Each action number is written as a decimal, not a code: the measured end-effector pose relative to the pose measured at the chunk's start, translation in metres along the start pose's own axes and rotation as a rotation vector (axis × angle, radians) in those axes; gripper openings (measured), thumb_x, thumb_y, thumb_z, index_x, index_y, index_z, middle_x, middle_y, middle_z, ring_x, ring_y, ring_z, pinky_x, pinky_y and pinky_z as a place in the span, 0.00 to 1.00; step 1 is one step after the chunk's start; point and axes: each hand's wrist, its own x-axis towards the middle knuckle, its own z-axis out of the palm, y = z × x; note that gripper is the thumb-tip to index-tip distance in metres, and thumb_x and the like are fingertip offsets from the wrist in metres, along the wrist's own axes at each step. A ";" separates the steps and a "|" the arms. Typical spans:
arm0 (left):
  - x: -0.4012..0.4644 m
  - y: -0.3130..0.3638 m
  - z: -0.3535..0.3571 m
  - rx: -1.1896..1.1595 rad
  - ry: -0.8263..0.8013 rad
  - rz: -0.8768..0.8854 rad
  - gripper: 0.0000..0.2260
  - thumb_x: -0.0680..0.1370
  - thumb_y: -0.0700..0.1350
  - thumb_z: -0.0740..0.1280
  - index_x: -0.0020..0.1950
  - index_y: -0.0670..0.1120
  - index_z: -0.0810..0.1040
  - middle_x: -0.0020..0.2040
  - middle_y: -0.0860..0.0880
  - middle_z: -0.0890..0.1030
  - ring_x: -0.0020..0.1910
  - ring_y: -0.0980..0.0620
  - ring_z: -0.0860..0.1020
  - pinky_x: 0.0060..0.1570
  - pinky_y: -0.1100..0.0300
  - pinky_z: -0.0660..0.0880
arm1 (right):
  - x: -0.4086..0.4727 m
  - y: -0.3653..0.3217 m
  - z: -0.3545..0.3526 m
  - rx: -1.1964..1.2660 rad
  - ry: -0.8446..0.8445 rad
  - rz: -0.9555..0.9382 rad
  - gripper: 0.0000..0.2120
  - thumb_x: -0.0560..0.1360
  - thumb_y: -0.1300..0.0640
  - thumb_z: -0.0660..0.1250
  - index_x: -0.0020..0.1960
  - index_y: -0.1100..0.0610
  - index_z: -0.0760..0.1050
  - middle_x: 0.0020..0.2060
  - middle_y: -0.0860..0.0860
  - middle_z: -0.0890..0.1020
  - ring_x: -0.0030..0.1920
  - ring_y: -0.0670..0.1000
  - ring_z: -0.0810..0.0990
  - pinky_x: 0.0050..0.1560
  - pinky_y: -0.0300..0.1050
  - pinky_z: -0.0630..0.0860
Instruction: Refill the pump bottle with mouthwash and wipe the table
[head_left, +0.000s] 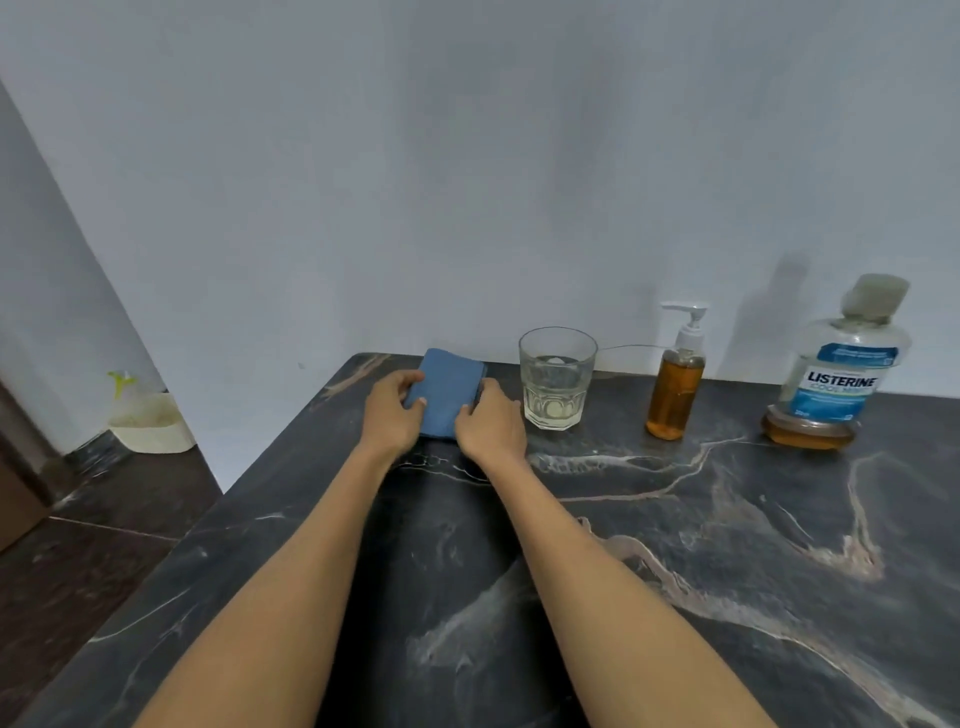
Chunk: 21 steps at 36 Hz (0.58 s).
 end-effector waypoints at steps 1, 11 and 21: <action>0.000 -0.004 0.002 0.029 -0.001 0.006 0.16 0.77 0.33 0.63 0.65 0.38 0.72 0.65 0.41 0.74 0.65 0.46 0.71 0.61 0.62 0.66 | 0.000 0.001 0.001 -0.051 0.001 -0.008 0.14 0.76 0.59 0.59 0.61 0.61 0.68 0.58 0.58 0.77 0.61 0.59 0.72 0.67 0.53 0.64; -0.013 -0.008 0.002 0.018 0.109 0.027 0.14 0.78 0.38 0.62 0.64 0.38 0.72 0.62 0.42 0.75 0.61 0.48 0.73 0.56 0.63 0.67 | -0.006 -0.003 0.005 -0.184 0.014 -0.019 0.18 0.77 0.58 0.57 0.65 0.62 0.66 0.63 0.57 0.74 0.65 0.56 0.70 0.73 0.48 0.54; -0.053 0.004 -0.024 0.074 -0.015 -0.042 0.12 0.79 0.39 0.61 0.62 0.38 0.73 0.59 0.41 0.77 0.58 0.47 0.75 0.57 0.61 0.69 | -0.039 -0.034 -0.028 -0.113 -0.275 -0.043 0.27 0.79 0.55 0.57 0.74 0.62 0.53 0.69 0.60 0.68 0.70 0.62 0.62 0.70 0.56 0.61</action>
